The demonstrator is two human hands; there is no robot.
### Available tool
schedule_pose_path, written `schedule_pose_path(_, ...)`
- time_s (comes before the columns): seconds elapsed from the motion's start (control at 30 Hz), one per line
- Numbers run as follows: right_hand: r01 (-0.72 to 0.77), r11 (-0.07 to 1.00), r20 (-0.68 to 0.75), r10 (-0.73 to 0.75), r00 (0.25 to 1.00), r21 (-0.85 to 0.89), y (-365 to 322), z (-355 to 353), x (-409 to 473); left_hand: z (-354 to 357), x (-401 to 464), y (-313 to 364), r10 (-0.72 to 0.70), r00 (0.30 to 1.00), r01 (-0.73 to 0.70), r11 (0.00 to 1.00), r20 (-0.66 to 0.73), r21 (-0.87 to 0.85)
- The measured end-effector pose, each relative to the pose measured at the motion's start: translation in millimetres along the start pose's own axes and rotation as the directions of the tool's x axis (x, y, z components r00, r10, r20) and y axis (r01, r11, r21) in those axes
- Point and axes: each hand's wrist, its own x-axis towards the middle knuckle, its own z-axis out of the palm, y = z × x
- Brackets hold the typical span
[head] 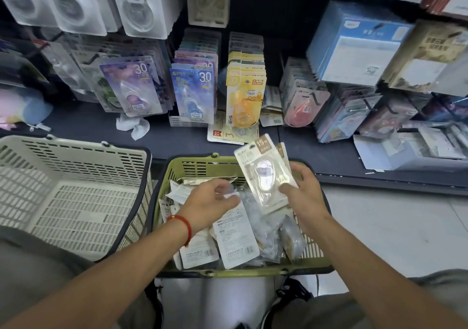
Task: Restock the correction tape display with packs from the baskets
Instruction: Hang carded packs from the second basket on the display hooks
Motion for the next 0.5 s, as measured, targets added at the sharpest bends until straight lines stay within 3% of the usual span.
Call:
schedule_pose_path(0.07,-0.070,0.968,0.147,0.035,0.989,0.243,-9,11,-9,-2,-2,9,-0.154,0.980,0.194,0.895,0.129,-0.402)
schedule_pose_path(0.1,-0.101,0.946,0.232,0.028,0.972,0.307,-12,19,-14,-5,-3,11,-0.163,0.967,0.244,0.812,0.195,-0.531)
schedule_pose_path(0.17,-0.111,0.946,0.383,-0.016,0.924,0.306,-11,32,-19,-11,-3,11,-0.138,0.972,0.230,0.721,0.190,-0.654)
schedule_pose_path(0.27,-0.013,0.995,0.409,-0.029,0.912,0.101,0,45,-22,-23,0,2,-0.201,0.979,0.158,0.709,0.019,-0.688)
schedule_pose_path(0.33,0.134,0.965,0.328,-0.054,0.943,-0.225,16,48,-19,-33,2,-7,-0.276,0.958,0.152,0.724,-0.082,-0.673)
schedule_pose_path(0.37,0.222,0.878,0.341,-0.072,0.937,-0.424,26,50,-18,-39,3,-11,-0.308,0.942,0.147,0.729,-0.129,-0.668)
schedule_pose_path(0.43,0.378,0.593,0.453,-0.026,0.891,-0.711,52,59,-23,-47,5,-18,-0.348,0.915,0.132,0.735,-0.203,-0.665)
schedule_pose_path(0.5,0.469,0.363,0.518,0.045,0.854,-0.805,75,72,-34,-53,5,-21,-0.365,0.897,0.118,0.741,-0.249,-0.661)
